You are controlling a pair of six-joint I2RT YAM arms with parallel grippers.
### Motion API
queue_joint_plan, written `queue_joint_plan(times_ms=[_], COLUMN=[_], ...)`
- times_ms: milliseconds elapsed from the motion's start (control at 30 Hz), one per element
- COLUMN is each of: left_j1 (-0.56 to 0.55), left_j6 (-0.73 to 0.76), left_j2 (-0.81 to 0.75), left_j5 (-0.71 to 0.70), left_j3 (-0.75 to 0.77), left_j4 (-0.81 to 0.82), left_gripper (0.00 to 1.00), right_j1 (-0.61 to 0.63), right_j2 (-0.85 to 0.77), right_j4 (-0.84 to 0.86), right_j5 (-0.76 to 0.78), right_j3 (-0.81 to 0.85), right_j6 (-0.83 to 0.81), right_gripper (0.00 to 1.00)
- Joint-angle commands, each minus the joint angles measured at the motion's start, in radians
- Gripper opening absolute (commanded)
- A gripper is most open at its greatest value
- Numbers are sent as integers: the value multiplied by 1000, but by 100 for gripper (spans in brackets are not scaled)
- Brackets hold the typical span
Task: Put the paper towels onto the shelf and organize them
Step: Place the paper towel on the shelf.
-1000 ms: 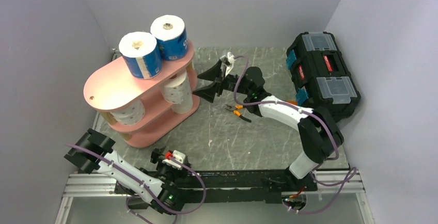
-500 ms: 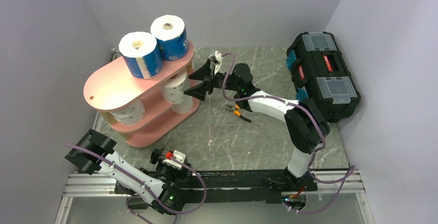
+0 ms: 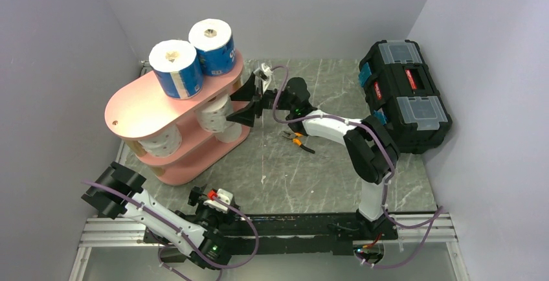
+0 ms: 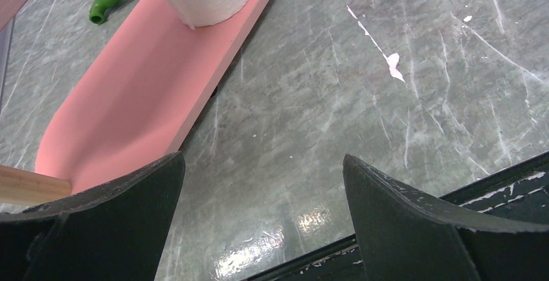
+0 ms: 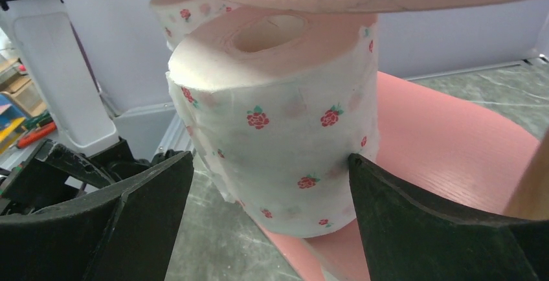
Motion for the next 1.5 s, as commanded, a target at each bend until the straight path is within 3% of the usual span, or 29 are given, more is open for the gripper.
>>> queue_joint_plan(times_ms=[0, 1467], left_j1=[-12, -26], left_j6=[-275, -286], left_j2=[5, 6], left_j5=[-1, -10], left_j3=[16, 9], left_j4=[-17, -16], left_gripper=[99, 99], right_j1=[23, 114], right_j2=[24, 127], right_j4=[81, -7], right_j5=[-99, -119], right_j3=[71, 203], right_j6=[29, 30], right_gripper=[91, 89])
